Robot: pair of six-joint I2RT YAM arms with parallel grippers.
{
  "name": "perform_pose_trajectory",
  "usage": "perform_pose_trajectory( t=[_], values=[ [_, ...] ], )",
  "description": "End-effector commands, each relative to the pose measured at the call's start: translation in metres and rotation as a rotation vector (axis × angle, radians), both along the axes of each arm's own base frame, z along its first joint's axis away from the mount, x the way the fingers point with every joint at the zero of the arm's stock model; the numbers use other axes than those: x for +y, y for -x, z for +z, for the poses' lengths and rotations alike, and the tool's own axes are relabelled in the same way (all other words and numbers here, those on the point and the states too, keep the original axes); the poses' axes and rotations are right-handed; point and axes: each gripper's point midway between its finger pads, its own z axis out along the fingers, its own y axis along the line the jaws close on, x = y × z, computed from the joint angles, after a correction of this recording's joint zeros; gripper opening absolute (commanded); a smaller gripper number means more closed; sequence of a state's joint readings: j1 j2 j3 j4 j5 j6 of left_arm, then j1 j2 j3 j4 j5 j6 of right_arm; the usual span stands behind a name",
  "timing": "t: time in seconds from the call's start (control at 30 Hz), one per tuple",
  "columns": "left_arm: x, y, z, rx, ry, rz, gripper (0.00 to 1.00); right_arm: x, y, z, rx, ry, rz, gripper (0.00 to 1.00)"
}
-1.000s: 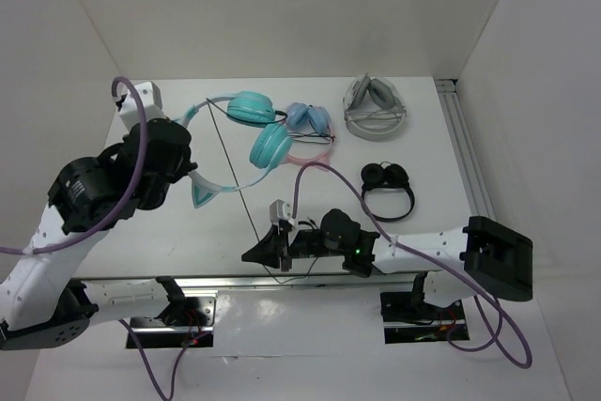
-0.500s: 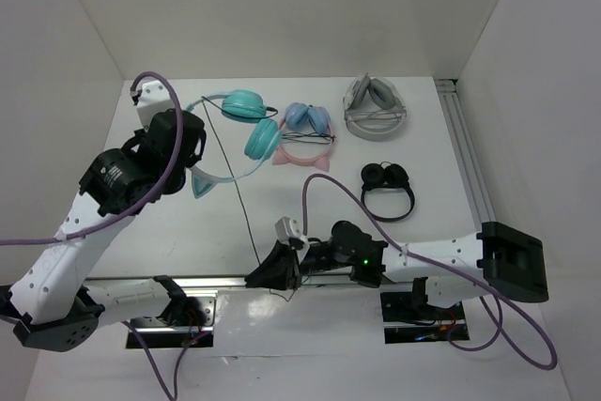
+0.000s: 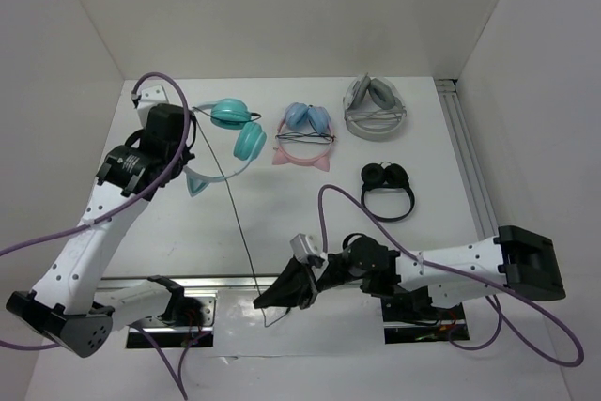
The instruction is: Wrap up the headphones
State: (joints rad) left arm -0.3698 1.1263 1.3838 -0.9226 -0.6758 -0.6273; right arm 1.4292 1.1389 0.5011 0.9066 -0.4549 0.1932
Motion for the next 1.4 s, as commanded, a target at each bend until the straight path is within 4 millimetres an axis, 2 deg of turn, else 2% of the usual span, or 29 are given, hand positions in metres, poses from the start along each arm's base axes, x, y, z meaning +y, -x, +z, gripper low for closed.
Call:
perform_pose_trajectory(
  t=[0.0, 0.13, 0.17, 0.2, 0.23, 0.3, 0.33, 0.37, 0.4, 0.43, 0.47, 0.5, 0.57, 0.6, 0.63, 0.67, 0.73, 0.83, 0.9, 0.93, 1.07, 1.1, 1.17, 1.23, 1.27, 1.37],
  values=[
    [-0.009, -0.019, 0.042, -0.205, 0.100, -0.003, 0.00, -0.010, 0.009, 0.020, 0.012, -0.107, 0.000, 0.00],
    [-0.004, -0.018, 0.035, -0.183, 0.063, 0.004, 0.00, -0.005, 0.000, 0.030, 0.026, -0.082, -0.062, 0.00],
    [-0.002, -0.016, 0.034, -0.177, 0.052, 0.015, 0.00, -0.003, -0.005, 0.020, 0.019, -0.013, -0.093, 0.00],
    [-0.001, -0.016, 0.025, -0.157, 0.044, 0.015, 0.00, 0.001, -0.009, 0.032, 0.007, -0.018, -0.151, 0.00],
    [-0.001, -0.016, 0.022, -0.149, 0.040, 0.015, 0.00, 0.002, -0.012, 0.034, 0.000, -0.001, -0.186, 0.00],
    [0.000, -0.012, 0.009, -0.117, 0.022, 0.010, 0.00, 0.002, -0.022, 0.025, -0.052, 0.086, -0.297, 0.00],
    [0.000, -0.012, 0.003, -0.095, 0.007, -0.007, 0.00, 0.001, -0.027, 0.046, -0.064, 0.069, -0.335, 0.00],
    [0.001, -0.009, -0.003, -0.082, -0.006, -0.013, 0.00, 0.001, -0.031, 0.033, -0.096, 0.152, -0.368, 0.00],
    [-0.003, -0.008, -0.004, -0.075, -0.009, -0.037, 0.00, 0.000, -0.039, 0.036, -0.120, 0.174, -0.408, 0.00],
    [-0.005, -0.007, -0.011, -0.044, -0.028, -0.072, 0.00, 0.000, -0.050, 0.054, -0.146, 0.170, -0.475, 0.00],
    [-0.011, -0.007, -0.012, -0.033, -0.036, -0.111, 0.00, -0.003, -0.056, 0.058, -0.167, 0.189, -0.507, 0.00],
    [-0.016, -0.002, -0.022, 0.002, -0.052, -0.145, 0.00, -0.006, -0.068, 0.063, -0.211, 0.232, -0.569, 0.00],
    [-0.021, 0.001, -0.028, 0.029, -0.071, -0.176, 0.00, -0.009, -0.083, 0.063, -0.251, 0.291, -0.650, 0.00],
    [-0.026, 0.008, -0.033, 0.048, -0.079, -0.204, 0.00, -0.013, -0.091, 0.056, -0.279, 0.345, -0.690, 0.00],
    [-0.029, 0.012, -0.040, 0.077, -0.094, -0.234, 0.00, -0.020, -0.105, 0.068, -0.294, 0.344, -0.775, 0.00],
    [-0.032, 0.014, -0.041, 0.089, -0.107, -0.254, 0.00, -0.021, -0.111, 0.067, -0.311, 0.366, -0.807, 0.00],
    [-0.050, 0.022, -0.048, 0.122, -0.106, -0.365, 0.00, -0.030, -0.124, 0.064, -0.356, 0.414, -0.882, 0.00],
    [-0.059, 0.040, -0.046, 0.132, -0.115, -0.440, 0.00, -0.036, -0.134, 0.063, -0.405, 0.462, -0.939, 0.00],
    [-0.067, 0.048, -0.041, 0.110, -0.119, -0.485, 0.00, -0.039, -0.138, 0.053, -0.444, 0.512, -0.961, 0.00],
    [-0.069, 0.052, -0.036, 0.091, -0.124, -0.512, 0.00, -0.044, -0.144, 0.059, -0.450, 0.510, -1.000, 0.00],
    [-0.083, 0.066, -0.037, 0.113, -0.105, -0.658, 0.00, -0.056, -0.157, 0.054, -0.523, 0.561, -1.086, 0.00],
    [-0.081, 0.069, -0.036, 0.124, -0.119, -0.667, 0.00, -0.057, -0.159, 0.054, -0.533, 0.565, -1.095, 0.00],
    [-0.084, 0.072, -0.042, 0.156, -0.140, -0.694, 0.00, -0.063, -0.164, 0.058, -0.539, 0.568, -1.143, 0.00],
    [-0.098, 0.080, -0.051, 0.195, -0.144, -0.765, 0.00, -0.066, -0.166, 0.065, -0.547, 0.550, -1.160, 0.00],
    [-0.100, 0.080, -0.057, 0.216, -0.144, -0.773, 0.00, -0.069, -0.168, 0.075, -0.543, 0.519, -1.178, 0.00],
    [-0.122, 0.090, -0.073, 0.279, -0.134, -0.871, 0.00, -0.081, -0.175, 0.084, -0.567, 0.505, -1.244, 0.00]
  ],
)
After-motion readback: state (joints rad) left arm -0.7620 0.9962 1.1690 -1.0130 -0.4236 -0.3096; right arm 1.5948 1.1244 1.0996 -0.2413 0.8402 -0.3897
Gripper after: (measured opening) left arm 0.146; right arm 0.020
